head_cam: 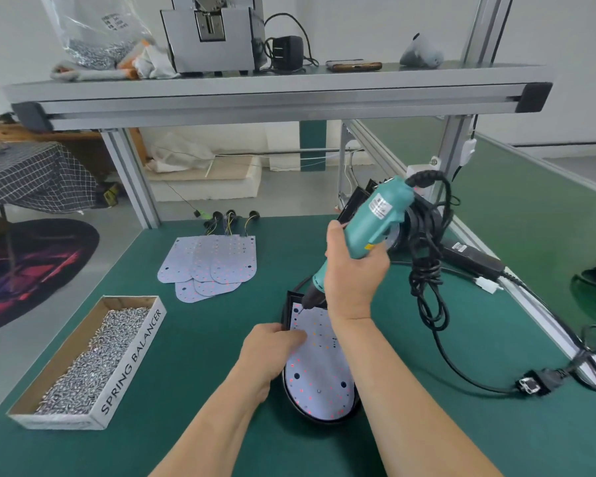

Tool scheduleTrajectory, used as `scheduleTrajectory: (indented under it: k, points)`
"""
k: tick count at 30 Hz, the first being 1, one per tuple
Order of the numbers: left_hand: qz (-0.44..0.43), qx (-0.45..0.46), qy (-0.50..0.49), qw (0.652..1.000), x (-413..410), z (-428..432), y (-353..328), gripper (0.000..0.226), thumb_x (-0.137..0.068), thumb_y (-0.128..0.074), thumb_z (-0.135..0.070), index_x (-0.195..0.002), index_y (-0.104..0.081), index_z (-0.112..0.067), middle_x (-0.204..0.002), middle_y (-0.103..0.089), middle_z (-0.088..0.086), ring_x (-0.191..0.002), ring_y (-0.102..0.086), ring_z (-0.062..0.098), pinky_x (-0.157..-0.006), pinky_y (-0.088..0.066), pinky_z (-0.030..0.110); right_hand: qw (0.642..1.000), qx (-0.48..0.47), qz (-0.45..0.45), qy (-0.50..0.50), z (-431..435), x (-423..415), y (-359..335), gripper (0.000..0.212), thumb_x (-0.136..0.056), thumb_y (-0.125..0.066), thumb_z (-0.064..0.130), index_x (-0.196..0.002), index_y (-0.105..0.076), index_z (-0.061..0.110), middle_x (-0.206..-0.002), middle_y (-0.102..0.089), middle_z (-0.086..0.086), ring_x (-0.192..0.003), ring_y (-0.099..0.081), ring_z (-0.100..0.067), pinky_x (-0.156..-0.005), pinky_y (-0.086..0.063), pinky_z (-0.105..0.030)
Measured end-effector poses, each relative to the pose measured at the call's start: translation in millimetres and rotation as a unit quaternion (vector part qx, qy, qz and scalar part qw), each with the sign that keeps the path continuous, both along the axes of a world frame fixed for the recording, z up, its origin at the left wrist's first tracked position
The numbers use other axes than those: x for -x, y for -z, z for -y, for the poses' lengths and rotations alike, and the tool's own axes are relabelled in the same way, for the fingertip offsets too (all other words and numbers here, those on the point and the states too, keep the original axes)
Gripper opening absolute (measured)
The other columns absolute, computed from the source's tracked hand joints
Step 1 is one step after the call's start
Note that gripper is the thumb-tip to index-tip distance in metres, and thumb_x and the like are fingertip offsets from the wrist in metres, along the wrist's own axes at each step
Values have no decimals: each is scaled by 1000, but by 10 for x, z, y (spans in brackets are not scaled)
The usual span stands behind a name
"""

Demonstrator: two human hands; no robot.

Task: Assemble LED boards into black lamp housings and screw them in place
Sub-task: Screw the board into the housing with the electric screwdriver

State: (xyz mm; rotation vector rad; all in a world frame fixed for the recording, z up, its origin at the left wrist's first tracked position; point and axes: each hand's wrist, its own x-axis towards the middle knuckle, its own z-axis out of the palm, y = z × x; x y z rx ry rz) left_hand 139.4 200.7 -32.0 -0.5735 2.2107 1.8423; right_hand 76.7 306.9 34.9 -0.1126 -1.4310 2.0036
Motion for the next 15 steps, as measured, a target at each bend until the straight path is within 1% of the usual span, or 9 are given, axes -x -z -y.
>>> scheduleTrajectory:
  k: [2, 5, 6, 8, 11, 15]
  points:
    - [1, -6, 4, 1000, 15, 11, 18, 31, -56, -64, -28, -85, -61, -16, -81, -57, 9, -75, -49, 20, -74, -36, 36, 999, -32, -4, -5, 65, 47, 29, 37, -77, -71, 34, -68, -50, 6, -54, -48, 5, -50, -45, -18, -53, -44, -33]
    - [0, -13, 9, 1000, 28, 18, 40, 32, -55, -64, -28, -85, -62, -16, -82, -58, 10, -76, -51, 20, -75, -38, 36, 998, -60, -6, 4, 101, 94, 46, 35, -78, -72, 31, -67, -50, 6, -51, -45, 14, -48, -44, -12, -53, -41, -28]
    - [-2, -16, 9, 1000, 33, 20, 48, 33, -54, -64, -29, -85, -62, -16, -82, -59, 10, -76, -52, 20, -76, -39, 36, 998, -63, -6, 4, 106, 100, 51, 35, -78, -72, 31, -67, -50, 7, -50, -46, 15, -47, -44, -11, -53, -41, -27]
    - [-4, -15, 8, 1000, 43, 28, 73, 33, -54, -65, -30, -84, -61, -16, -82, -59, 10, -76, -52, 20, -76, -39, 36, 998, -64, -10, -1, 109, 105, 60, 35, -78, -72, 30, -68, -50, 5, -51, -47, 14, -48, -45, -12, -53, -42, -29]
    - [-6, -16, 7, 1000, 56, 40, 104, 34, -54, -65, -31, -84, -63, -16, -81, -60, 10, -75, -53, 20, -76, -40, 36, 998, -69, -13, -6, 94, 103, 70, 37, -79, -72, 31, -69, -50, 2, -54, -47, 7, -50, -46, -15, -53, -43, -33]
    - [-8, -19, 8, 1000, 63, 41, 121, 32, -54, -66, -30, -82, -61, -16, -80, -60, 10, -74, -53, 21, -75, -40, 36, 997, -79, -18, 2, 90, 87, 85, 37, -79, -71, 31, -68, -50, 3, -53, -47, 6, -49, -45, -16, -53, -43, -32]
